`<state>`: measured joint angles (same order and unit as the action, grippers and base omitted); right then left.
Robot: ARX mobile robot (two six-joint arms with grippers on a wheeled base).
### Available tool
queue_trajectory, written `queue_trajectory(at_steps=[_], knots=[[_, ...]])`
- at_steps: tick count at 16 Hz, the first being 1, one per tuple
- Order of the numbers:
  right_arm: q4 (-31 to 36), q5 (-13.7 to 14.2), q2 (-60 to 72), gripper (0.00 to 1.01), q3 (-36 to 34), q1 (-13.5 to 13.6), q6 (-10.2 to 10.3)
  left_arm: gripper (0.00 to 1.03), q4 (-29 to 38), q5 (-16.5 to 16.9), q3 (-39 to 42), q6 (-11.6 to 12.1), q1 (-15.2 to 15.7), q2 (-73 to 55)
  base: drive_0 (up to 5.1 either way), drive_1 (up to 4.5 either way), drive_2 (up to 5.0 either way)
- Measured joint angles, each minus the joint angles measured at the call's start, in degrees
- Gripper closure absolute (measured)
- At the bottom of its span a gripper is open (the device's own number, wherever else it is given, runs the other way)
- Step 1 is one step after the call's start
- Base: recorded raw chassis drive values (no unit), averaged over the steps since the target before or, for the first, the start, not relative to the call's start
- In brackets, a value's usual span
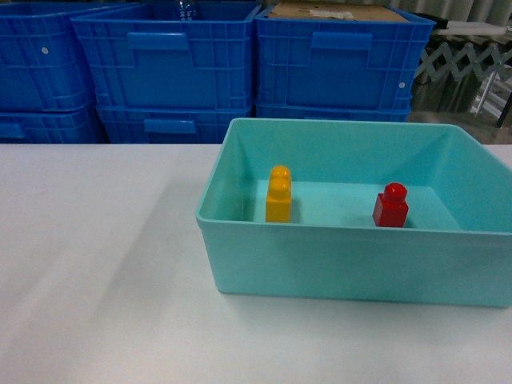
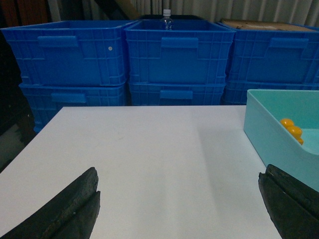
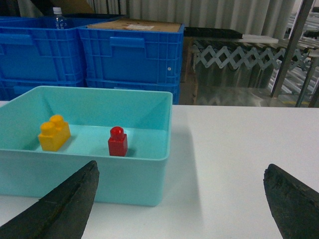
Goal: Pick red block from blue box to shelf
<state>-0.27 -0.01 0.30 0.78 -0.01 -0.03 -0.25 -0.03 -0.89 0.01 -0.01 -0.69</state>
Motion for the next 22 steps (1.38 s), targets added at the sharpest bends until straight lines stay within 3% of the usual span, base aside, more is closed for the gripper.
queue_trajectory(at_steps=[22], knots=[[0.04, 0.00, 0.02, 0.03, 0.00, -0.02, -0.02, 0.05, 0.00, 0.00, 0.00, 0.00, 0.00, 0.00, 0.0, 0.00, 0.0]])
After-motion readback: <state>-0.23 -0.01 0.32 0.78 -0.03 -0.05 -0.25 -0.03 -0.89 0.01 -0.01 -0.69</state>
